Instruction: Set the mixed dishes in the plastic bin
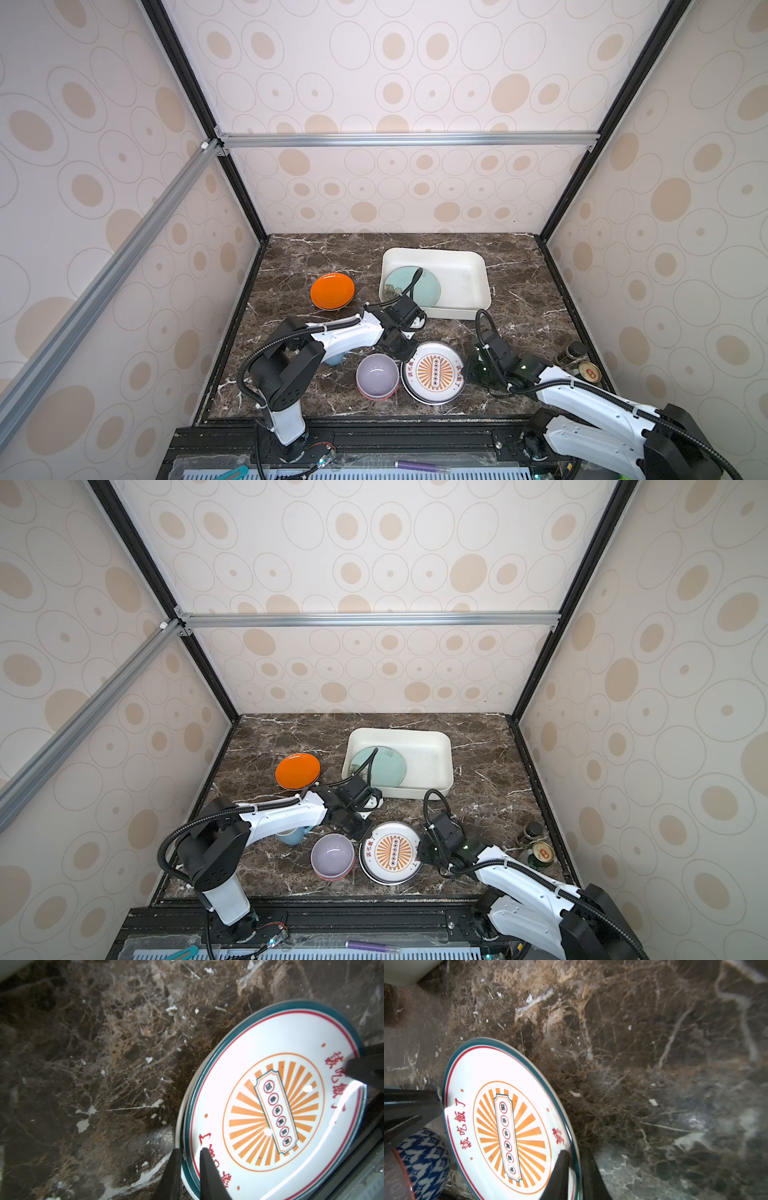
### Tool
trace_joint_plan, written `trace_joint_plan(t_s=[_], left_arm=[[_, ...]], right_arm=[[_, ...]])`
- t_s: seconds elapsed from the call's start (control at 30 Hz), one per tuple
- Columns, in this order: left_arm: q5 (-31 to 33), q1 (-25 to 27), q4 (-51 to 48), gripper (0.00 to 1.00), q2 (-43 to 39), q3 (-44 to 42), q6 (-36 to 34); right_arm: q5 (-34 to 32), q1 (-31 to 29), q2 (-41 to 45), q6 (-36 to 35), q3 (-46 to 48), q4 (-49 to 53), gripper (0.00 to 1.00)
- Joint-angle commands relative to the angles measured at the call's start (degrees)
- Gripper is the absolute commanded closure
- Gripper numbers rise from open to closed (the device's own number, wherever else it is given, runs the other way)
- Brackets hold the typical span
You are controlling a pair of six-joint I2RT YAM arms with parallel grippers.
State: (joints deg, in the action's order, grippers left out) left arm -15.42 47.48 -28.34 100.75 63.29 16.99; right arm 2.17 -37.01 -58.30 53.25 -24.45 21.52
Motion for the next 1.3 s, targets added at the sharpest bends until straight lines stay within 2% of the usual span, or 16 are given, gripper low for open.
trace_joint_plan(t_s=[0.0, 0.27, 0.67, 1.27], left_arm=[[-1.1, -0.4, -0.3, 0.82, 1.4, 1.1, -1.2], [-1.8, -0.7, -0.6, 0.87, 4.7, 4.0, -1.5], [-2.1, -0.8, -0.1, 1.00, 6.6, 5.6, -1.3], [-3.2, -0.8, 0.9, 1.00, 8.8, 8.4, -0.7]], right_arm=[[-0.2, 1.3, -1.7, -2.1, -1.7, 0.9, 0.85], [1.6, 3.7, -6.0, -4.2, -2.7, -1.4, 0.86], [4.6, 10.8, -7.7, -11.7, -6.6, -0.6, 0.87], [7.5, 13.6, -11.6, -14.3, -9.2, -1.0, 0.82]])
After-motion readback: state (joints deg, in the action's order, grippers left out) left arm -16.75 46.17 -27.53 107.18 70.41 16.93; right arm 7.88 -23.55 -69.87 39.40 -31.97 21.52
